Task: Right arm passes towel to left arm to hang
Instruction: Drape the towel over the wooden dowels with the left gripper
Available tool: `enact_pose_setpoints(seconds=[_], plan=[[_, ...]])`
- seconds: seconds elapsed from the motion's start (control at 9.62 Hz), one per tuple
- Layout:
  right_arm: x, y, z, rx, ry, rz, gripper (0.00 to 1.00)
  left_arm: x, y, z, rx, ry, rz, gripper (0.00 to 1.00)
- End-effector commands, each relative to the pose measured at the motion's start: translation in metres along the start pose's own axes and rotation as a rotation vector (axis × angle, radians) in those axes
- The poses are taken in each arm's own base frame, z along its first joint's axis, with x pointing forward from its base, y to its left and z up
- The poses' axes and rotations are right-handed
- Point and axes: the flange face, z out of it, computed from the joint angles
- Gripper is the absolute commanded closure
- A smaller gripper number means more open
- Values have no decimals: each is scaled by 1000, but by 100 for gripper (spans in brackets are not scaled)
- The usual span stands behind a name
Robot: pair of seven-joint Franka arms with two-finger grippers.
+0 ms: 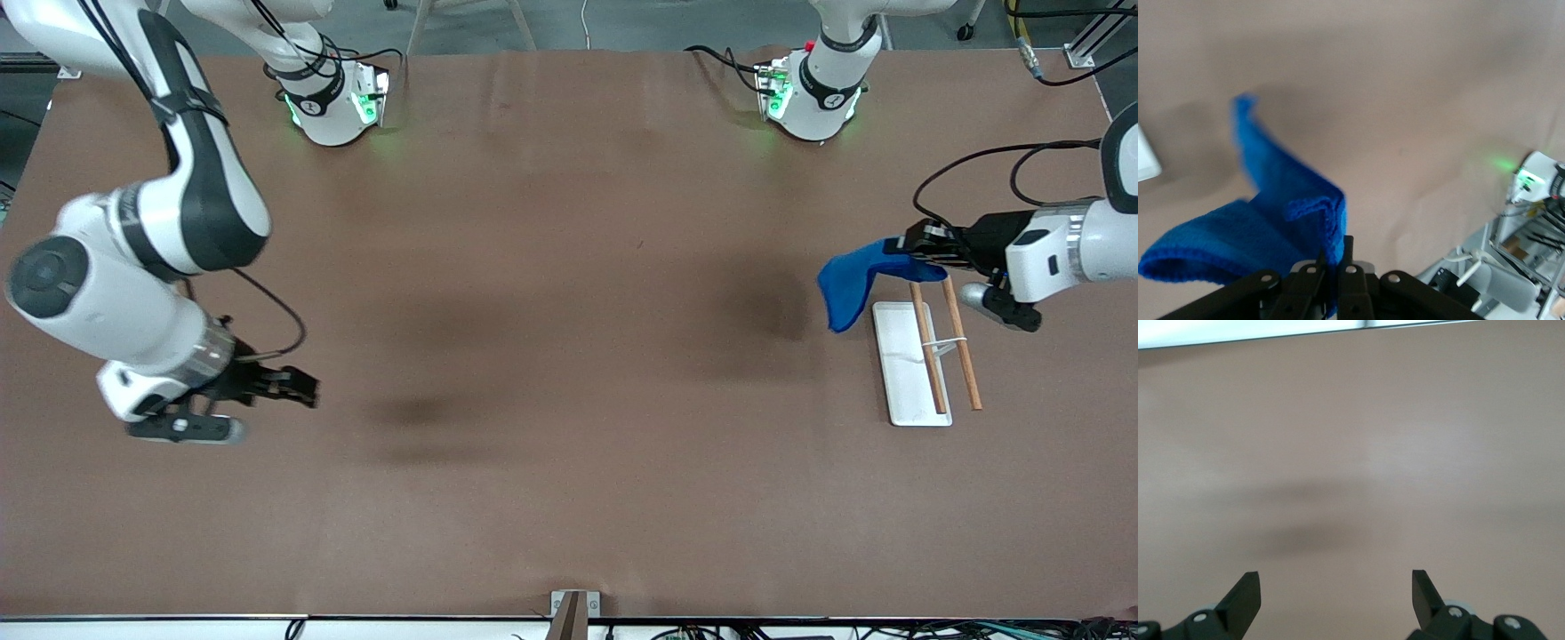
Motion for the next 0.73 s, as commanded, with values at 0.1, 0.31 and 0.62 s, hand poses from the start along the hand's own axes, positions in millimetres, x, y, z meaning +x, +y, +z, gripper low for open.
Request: enact_pose_setpoints(seconds=[0.1,0.31,0.62], plan=[[-36,83,-113,-104,49,127,0,1,-53,-14,94,69,-83,100],[-64,114,-164,-100,-24,71,0,5,-90,-20,153,87,-139,100],[-101,158,-216,-40,-22,134,0,-5,-152,-37,182,108,-145,100]])
